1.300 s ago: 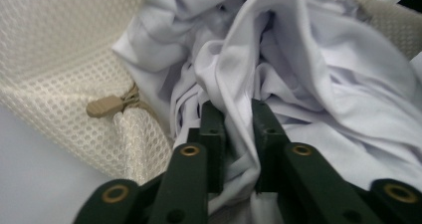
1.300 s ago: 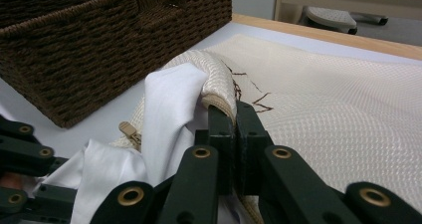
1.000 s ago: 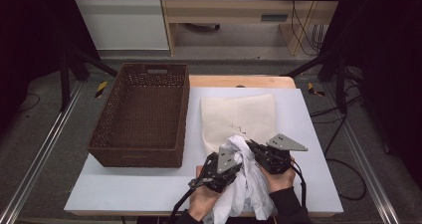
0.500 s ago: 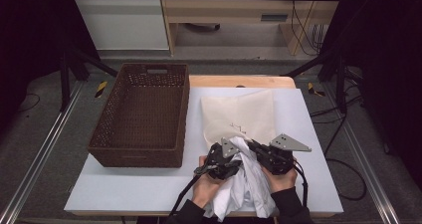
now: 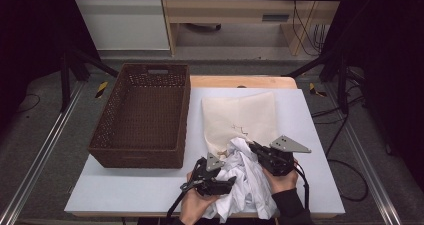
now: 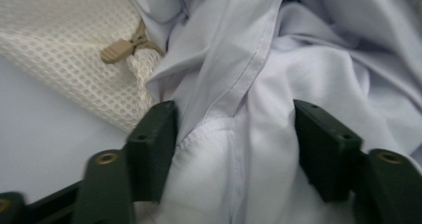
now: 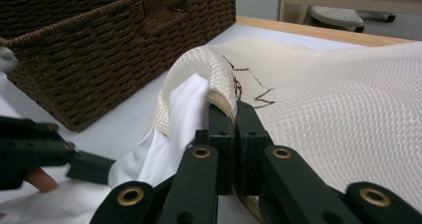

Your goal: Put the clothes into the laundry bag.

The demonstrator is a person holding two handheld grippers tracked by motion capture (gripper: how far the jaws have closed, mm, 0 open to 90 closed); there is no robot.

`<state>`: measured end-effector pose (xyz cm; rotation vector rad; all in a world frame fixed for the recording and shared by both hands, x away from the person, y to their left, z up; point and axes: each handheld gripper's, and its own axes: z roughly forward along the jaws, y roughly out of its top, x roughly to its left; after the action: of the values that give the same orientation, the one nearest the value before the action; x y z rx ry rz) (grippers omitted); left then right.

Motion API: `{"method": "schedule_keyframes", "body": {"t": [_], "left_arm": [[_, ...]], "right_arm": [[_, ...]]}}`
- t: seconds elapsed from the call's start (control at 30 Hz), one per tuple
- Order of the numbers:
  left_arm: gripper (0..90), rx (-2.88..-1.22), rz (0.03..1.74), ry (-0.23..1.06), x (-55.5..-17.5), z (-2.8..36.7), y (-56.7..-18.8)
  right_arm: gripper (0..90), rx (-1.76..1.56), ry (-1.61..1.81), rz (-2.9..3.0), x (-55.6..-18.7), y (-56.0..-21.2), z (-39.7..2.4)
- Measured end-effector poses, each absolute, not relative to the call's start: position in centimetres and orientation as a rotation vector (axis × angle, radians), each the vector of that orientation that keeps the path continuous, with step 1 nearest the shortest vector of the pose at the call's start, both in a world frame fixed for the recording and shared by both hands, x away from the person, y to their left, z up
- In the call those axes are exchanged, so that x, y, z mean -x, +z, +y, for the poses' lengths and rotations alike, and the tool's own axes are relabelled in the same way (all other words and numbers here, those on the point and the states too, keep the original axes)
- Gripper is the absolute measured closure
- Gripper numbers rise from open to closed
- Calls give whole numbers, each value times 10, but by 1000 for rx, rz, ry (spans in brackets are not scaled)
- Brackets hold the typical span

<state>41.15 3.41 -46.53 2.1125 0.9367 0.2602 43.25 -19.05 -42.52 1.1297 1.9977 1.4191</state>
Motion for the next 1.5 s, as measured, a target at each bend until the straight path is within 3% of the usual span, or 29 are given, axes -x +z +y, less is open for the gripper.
{"method": "schedule_keyframes", "body": {"t": [0.1,0.13,0.23,0.53,0.7,0.87,0.93,0.97,1.03,1.2,1.43,1.5], "left_arm": [[561,-2123,928,273,-411,33,-464],[561,-2132,914,276,-410,32,-463],[709,-2139,857,318,-400,29,-451],[726,-2099,730,379,-385,9,-412],[711,-2117,728,406,-400,-8,-408],[683,-2190,783,446,-428,-18,-429],[652,-2181,816,397,-442,-12,-443],[634,-2116,837,301,-448,0,-448],[579,-2109,816,314,-444,5,-448],[326,-2081,797,314,-426,14,-440],[268,-2014,880,349,-405,50,-443],[266,-1982,912,244,-409,55,-456]], "right_arm": [[878,-1130,1417,2003,-433,-426,-190],[878,-1130,1417,2003,-433,-426,-190],[879,-1130,1416,2003,-432,-425,-189],[880,-1127,1438,1991,-429,-421,-187],[880,-1134,1459,1992,-429,-420,-188],[880,-1122,1477,1995,-427,-418,-187],[880,-1110,1485,1989,-425,-416,-186],[880,-1109,1480,1988,-425,-416,-185],[879,-1107,1466,1993,-427,-418,-186],[879,-1129,1440,1983,-429,-421,-191],[878,-1138,1381,1997,-432,-426,-191],[878,-1143,1377,2002,-433,-427,-191]]}}
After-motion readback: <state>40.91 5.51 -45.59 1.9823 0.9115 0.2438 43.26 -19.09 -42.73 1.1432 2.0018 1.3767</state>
